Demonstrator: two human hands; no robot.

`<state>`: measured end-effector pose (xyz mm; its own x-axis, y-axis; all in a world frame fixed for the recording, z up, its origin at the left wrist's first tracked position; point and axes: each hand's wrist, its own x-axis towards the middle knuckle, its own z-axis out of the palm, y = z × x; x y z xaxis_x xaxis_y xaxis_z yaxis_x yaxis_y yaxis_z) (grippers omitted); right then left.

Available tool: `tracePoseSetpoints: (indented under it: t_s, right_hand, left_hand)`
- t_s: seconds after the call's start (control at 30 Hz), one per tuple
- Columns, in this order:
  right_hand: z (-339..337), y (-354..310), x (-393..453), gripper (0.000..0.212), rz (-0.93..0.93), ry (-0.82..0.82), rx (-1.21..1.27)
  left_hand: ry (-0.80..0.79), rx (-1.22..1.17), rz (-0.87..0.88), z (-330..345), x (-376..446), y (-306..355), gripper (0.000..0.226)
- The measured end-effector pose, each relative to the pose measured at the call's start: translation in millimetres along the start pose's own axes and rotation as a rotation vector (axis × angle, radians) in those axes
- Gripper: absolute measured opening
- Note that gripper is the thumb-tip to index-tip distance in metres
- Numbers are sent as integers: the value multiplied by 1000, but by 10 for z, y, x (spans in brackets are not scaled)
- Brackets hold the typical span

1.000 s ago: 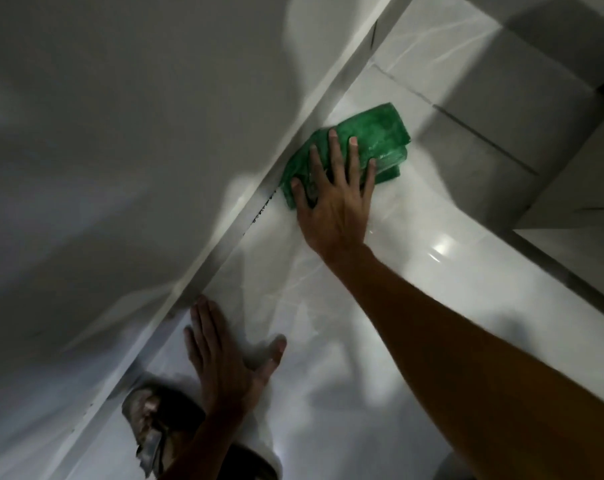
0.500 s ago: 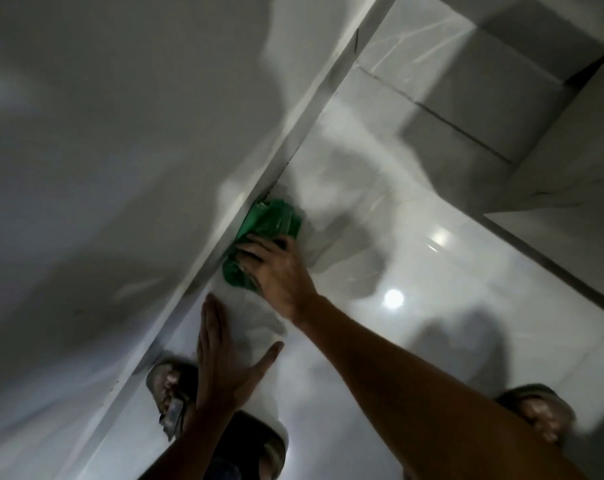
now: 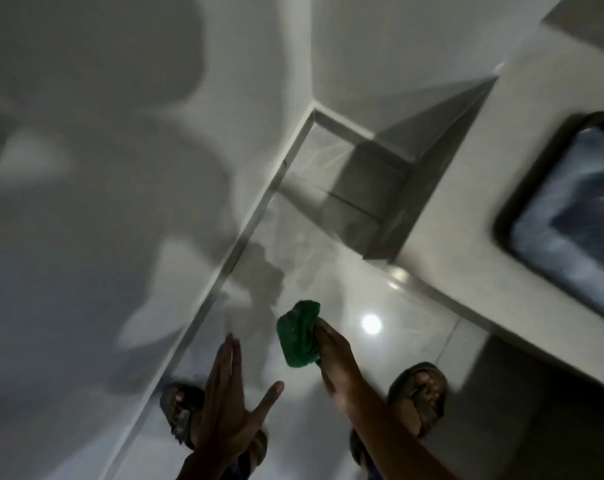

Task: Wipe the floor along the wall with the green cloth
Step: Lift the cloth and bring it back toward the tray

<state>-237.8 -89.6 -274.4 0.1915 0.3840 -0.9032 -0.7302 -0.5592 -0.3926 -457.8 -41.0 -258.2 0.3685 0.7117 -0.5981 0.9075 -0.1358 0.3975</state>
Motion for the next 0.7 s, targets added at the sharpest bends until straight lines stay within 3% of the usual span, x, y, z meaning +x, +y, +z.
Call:
tracePoseSetpoints:
  t_s: [0.13, 0.3, 0.4, 0.6, 0.7]
  right_hand:
    - [-202, -517, -762, 35, -81, 26, 163]
    - [-611, -1134, -1708, 40, -254, 28, 334]
    - [-963, -1433, -2105, 33, -322, 172, 384]
    - [-1659, -2007, -2648, 27, -404, 443, 586]
    - [-1924, -2356, -2802, 25, -487, 636, 559]
  left_hand:
    - [64, 11, 115, -553, 64, 809, 124]
    - [144, 3, 386, -1010, 153, 1923, 103]
    - [177, 25, 534, -1070, 205, 2585, 95]
    - [161, 58, 675, -898, 306, 3614, 88]
    - [136, 52, 689, -805, 398, 3927, 88]
